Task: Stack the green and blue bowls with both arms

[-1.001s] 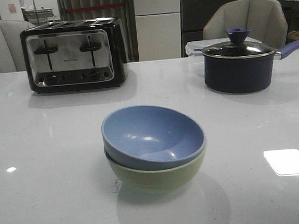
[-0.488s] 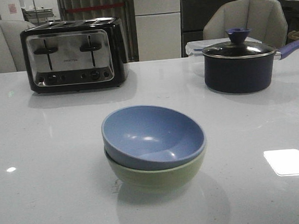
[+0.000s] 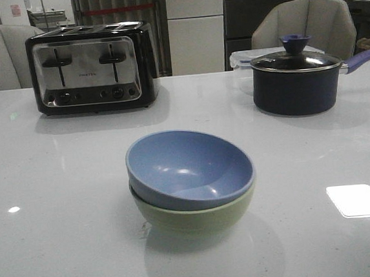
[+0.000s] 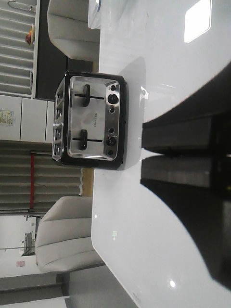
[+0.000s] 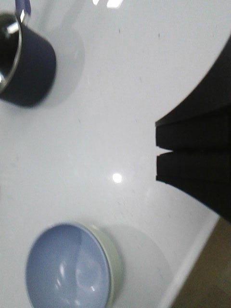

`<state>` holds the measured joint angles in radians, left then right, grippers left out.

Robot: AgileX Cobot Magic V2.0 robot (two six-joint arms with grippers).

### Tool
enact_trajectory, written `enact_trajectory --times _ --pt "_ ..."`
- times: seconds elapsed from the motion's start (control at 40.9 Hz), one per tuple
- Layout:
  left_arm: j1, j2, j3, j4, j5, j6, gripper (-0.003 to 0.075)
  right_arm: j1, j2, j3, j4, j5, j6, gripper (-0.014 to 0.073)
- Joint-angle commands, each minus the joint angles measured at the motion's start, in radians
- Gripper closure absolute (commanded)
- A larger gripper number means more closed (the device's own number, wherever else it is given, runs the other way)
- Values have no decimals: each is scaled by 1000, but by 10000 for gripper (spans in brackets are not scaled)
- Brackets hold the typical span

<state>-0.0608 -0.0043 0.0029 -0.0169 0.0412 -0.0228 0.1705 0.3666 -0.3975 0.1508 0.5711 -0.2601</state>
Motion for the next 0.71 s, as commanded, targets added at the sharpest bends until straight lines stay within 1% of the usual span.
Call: enact_trajectory --times 0.0,0.171,0.342,0.464,0.684 --pt "-7 -19 6 0 -91 -7 627 -82 -90 70 1 -206 0 565" --pt "-7 -19 6 0 -91 -7 627 -177 -250 248 2 -368 0 565" --pt "-7 -19 6 0 -91 -7 627 -191 -358 366 10 -458 0 565" --pt "-7 -19 6 0 -91 -7 627 -191 -398 423 12 -523 0 565" --pt "-7 -19 6 0 -91 -7 627 -191 -394 421 12 -528 0 565"
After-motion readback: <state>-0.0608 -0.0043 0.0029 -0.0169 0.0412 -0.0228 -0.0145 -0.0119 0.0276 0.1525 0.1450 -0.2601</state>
